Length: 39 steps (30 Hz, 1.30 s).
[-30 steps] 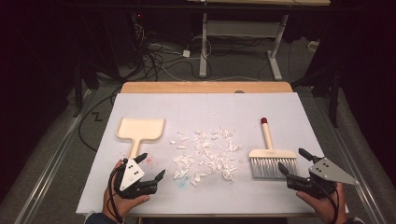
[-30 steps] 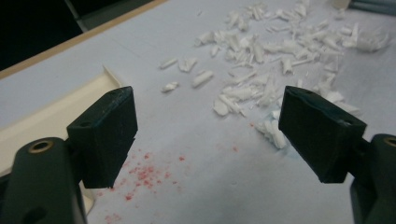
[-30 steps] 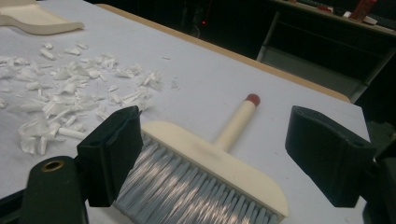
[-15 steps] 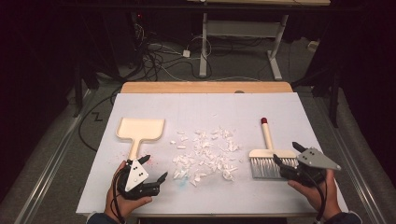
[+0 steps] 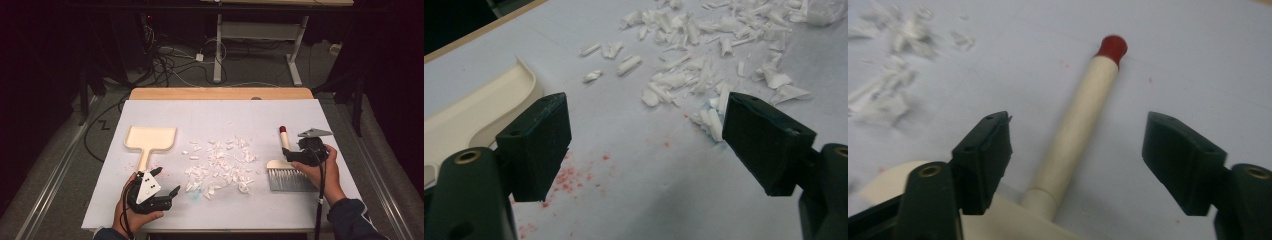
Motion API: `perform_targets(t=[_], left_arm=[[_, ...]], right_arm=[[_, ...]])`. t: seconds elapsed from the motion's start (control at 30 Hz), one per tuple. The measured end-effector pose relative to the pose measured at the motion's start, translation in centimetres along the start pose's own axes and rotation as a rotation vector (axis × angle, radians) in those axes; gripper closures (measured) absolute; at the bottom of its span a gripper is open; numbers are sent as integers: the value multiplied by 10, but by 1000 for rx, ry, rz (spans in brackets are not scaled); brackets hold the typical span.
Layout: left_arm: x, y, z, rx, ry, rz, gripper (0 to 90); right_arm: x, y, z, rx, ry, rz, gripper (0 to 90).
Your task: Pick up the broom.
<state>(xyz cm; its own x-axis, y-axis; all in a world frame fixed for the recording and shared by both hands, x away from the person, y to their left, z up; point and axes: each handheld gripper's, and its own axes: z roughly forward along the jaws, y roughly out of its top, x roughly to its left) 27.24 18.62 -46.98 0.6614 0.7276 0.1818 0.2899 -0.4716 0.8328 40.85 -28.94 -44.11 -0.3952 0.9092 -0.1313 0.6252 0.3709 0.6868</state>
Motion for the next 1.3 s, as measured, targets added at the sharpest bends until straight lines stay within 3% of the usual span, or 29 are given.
perform_targets(t=[0.03,0.13,0.23,0.5,0.6,0.77,0.9,1.07,1.3], left_arm=[[0,0,0,3,0,1,187],[-1,-1,-1,6,-6,-13,189],[-1,-1,-2,10,-7,-7,190],[-1,0,-1,1,-6,2,191],[-1,0,-1,2,-6,4,191],[-1,0,-1,4,-8,3,191],[-2,0,-2,10,-12,-9,192],[-1,0,-3,-4,-3,-3,195],[-1,0,-4,-6,-2,-5,195]], right_arm=[[-4,2,14,49,-1,31,396],[-6,2,28,128,17,46,454],[-9,4,32,130,52,82,517],[-6,4,32,122,44,103,655],[-7,4,33,115,45,93,712],[-7,5,33,118,50,68,713],[-8,4,33,112,58,68,714],[-14,3,26,81,102,66,714],[-18,1,-8,-51,126,52,714]])
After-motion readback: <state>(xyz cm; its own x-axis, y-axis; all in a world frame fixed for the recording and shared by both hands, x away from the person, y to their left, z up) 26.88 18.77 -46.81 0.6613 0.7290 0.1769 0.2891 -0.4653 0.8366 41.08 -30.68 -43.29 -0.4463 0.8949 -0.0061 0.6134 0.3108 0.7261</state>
